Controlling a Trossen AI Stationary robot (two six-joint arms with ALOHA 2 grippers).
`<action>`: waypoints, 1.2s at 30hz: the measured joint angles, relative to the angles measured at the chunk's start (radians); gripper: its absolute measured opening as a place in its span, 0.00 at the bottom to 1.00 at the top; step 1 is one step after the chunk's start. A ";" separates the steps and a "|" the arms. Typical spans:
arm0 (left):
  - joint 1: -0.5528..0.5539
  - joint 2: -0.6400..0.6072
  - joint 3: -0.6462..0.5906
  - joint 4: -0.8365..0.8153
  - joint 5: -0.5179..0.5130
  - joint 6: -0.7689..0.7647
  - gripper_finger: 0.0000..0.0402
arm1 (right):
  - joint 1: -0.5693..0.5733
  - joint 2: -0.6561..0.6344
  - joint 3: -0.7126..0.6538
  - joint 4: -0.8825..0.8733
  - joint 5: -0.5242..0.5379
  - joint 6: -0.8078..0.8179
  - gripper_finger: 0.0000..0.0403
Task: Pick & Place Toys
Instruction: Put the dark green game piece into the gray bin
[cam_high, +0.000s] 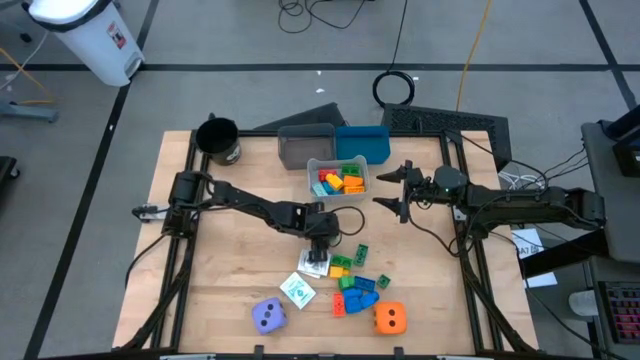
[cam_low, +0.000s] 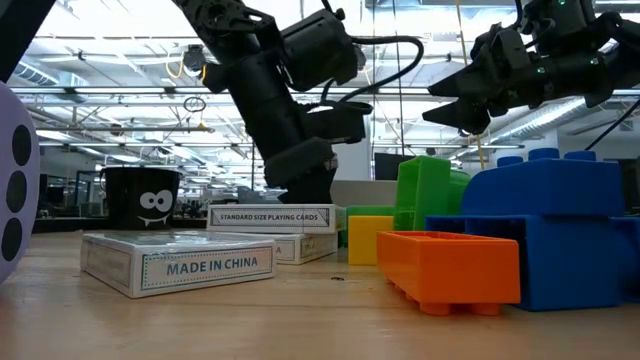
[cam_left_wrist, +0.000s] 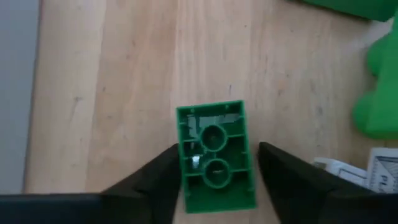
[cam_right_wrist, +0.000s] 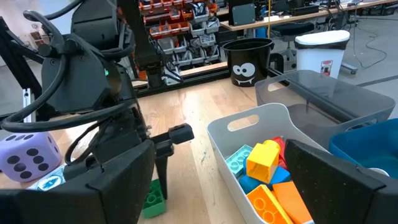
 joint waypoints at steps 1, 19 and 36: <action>0.001 0.000 0.000 0.004 0.000 0.001 0.43 | 0.000 0.000 0.000 0.000 0.000 0.000 0.86; 0.082 -0.126 0.283 -0.360 -0.277 0.038 0.36 | 0.000 0.000 0.001 -0.022 0.000 0.000 0.86; 0.284 -0.083 0.282 -0.445 -0.112 -0.188 0.43 | 0.000 0.000 0.000 -0.034 -0.001 0.000 0.86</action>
